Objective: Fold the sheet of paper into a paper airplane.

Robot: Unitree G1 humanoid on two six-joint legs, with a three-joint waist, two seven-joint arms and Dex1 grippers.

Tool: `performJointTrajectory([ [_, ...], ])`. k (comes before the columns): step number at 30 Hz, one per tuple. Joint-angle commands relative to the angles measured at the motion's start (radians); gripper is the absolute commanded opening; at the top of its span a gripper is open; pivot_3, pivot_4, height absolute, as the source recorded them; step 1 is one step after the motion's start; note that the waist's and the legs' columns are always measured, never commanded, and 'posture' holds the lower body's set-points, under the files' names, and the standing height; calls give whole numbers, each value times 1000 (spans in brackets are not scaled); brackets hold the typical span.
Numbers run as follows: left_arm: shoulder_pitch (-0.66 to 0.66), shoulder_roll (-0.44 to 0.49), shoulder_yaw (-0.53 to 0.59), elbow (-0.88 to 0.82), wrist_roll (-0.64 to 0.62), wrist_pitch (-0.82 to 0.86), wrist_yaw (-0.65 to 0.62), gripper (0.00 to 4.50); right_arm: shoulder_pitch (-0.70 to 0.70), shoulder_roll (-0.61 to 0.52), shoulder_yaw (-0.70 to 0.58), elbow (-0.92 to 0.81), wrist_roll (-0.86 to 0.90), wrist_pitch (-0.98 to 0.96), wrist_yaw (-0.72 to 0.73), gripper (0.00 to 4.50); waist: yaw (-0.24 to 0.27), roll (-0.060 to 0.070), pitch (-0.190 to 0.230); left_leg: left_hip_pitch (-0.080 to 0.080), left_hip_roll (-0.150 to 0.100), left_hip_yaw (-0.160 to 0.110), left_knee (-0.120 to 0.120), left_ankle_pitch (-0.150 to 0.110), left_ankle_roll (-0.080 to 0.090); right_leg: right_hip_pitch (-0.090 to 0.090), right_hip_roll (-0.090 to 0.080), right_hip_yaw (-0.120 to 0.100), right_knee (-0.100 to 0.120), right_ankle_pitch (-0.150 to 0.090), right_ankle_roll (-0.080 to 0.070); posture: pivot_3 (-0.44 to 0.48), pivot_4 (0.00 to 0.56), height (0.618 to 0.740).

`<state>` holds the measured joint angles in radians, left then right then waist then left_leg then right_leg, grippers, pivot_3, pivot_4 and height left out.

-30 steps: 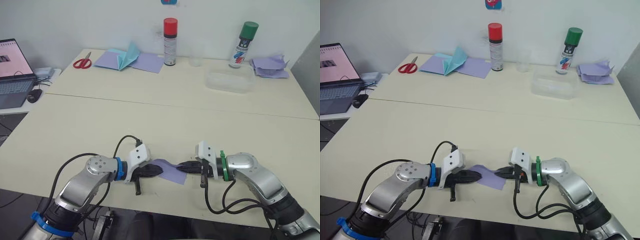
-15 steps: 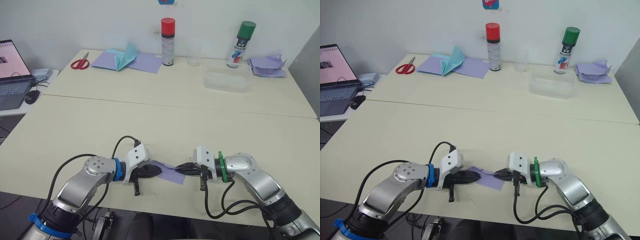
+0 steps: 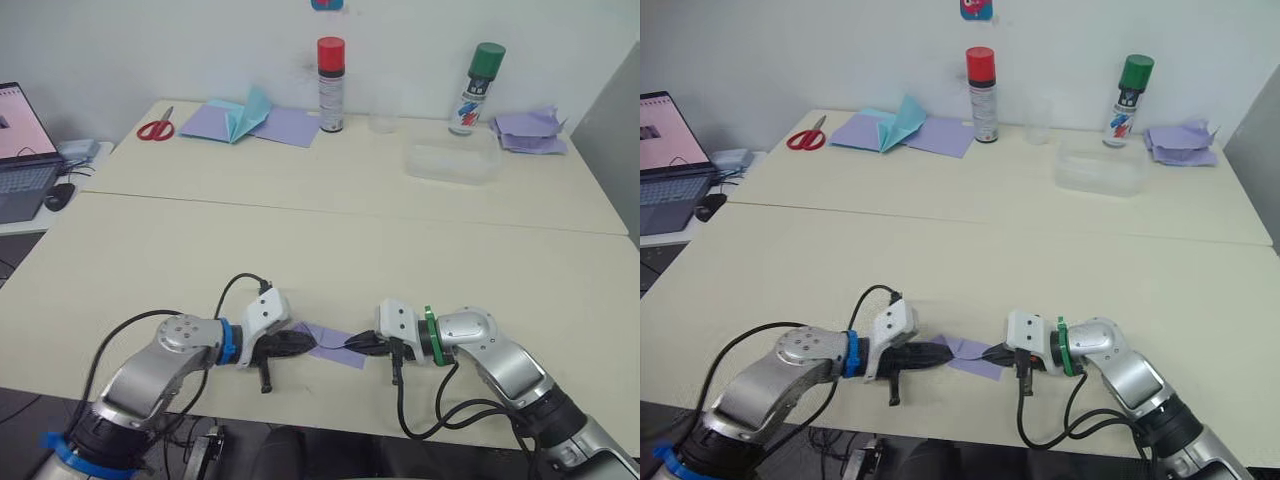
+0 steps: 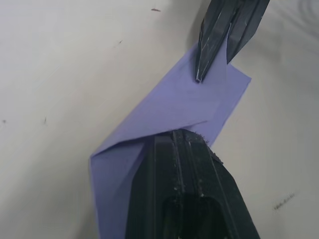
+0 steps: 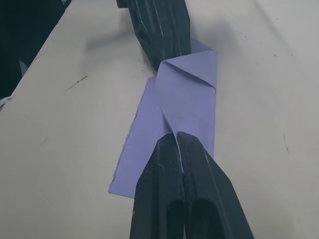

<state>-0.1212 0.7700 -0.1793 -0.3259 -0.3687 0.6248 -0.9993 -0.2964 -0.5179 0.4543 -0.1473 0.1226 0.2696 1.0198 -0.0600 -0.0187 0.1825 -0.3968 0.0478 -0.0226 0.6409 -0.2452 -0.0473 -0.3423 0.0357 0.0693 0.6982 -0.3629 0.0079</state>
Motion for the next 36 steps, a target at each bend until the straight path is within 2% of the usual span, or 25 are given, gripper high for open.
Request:
performJointTrajectory([
  [1,9,60,89,17,-77,75,-51,0,-1,1,11,16,-24,37,-9,35,0,0,0,0,0,0,0,0,0,0,0,0,0,0,0,0,150,740],
  [6,-69,77,205,31,-180,127,-69,0,-11,-2,5,26,-26,39,-2,35,2,-3,2,-1,0,-2,0,0,0,-1,0,-2,0,0,0,0,150,740],
  [11,-148,14,165,14,-197,134,-42,0,-15,-7,5,31,-27,37,8,35,3,-3,2,-1,-1,-1,0,0,0,-1,0,-1,0,0,0,0,150,740],
  [17,-190,-66,21,77,-49,17,4,0,-28,4,7,32,-28,46,5,35,1,-3,2,-1,-1,-1,0,0,0,-1,0,-1,0,1,-1,0,150,740],
  [24,-179,-59,-100,148,75,-90,-34,0,-11,-10,3,12,-23,60,11,35,2,-3,2,-2,-1,-1,0,0,0,-1,0,-1,0,3,-4,0,150,740],
  [36,-172,-80,-168,214,179,-207,-68,0,-14,-25,-14,-13,0,74,30,35,3,-3,2,-2,-1,-1,0,0,0,0,0,-1,0,2,-4,0,150,740],
])
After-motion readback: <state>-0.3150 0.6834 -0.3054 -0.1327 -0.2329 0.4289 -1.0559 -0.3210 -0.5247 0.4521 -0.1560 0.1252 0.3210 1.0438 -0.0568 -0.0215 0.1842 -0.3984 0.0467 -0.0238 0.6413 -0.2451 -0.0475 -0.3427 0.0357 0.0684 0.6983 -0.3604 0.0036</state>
